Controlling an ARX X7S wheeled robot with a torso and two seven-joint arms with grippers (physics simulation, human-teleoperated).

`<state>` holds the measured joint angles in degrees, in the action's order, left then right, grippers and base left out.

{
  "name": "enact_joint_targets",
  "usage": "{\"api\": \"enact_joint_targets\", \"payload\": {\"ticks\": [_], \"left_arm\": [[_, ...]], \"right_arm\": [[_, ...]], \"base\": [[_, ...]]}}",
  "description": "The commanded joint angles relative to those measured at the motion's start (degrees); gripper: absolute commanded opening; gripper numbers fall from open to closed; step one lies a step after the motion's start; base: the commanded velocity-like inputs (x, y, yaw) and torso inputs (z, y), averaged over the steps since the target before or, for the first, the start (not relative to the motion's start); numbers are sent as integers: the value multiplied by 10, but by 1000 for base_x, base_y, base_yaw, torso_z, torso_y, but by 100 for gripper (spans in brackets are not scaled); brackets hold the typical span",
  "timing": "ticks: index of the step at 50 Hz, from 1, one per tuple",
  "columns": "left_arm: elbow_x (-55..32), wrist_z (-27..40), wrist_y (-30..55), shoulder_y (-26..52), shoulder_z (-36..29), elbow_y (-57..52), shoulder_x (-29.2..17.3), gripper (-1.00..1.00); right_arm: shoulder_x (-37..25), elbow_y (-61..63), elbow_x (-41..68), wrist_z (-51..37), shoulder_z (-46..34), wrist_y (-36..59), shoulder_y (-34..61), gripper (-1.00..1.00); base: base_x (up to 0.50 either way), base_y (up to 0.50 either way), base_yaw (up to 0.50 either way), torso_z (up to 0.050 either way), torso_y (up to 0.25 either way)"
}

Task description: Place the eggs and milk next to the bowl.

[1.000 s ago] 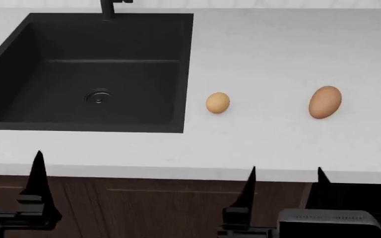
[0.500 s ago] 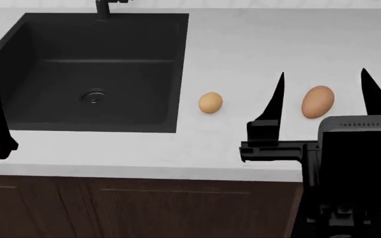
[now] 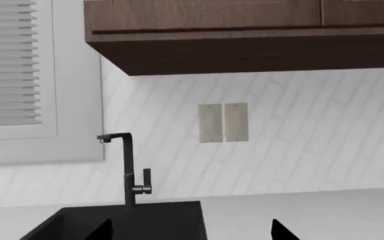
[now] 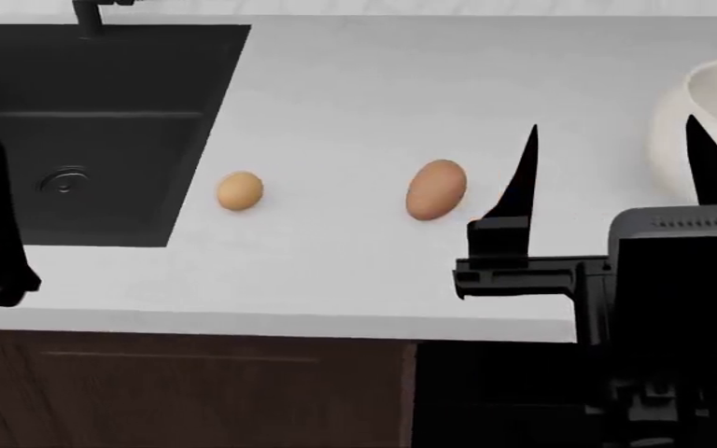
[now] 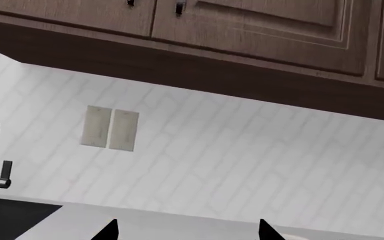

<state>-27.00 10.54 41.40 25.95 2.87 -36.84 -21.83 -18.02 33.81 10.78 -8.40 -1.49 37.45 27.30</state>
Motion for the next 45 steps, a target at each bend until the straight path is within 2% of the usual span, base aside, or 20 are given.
{"api": "enact_joint_targets", "payload": {"ticks": [1,33,45], "left_arm": [[-3,0,0,0,-6,3,2,100],[-12,0,-9,-11,-6,-7,-5,100],[-17,2,-8,-13,-3,-12,-9,100]], "right_arm": [[-4,9,6,-1,2,7,-2,100],[-10,13,12,-4,-4,7,-4,100],[-11,20,17,-5,-7,14,-1,100]], "base": [[0,-500,0,0,0],[0,-500,0,0,0],[71,0,0,0,0]]}}
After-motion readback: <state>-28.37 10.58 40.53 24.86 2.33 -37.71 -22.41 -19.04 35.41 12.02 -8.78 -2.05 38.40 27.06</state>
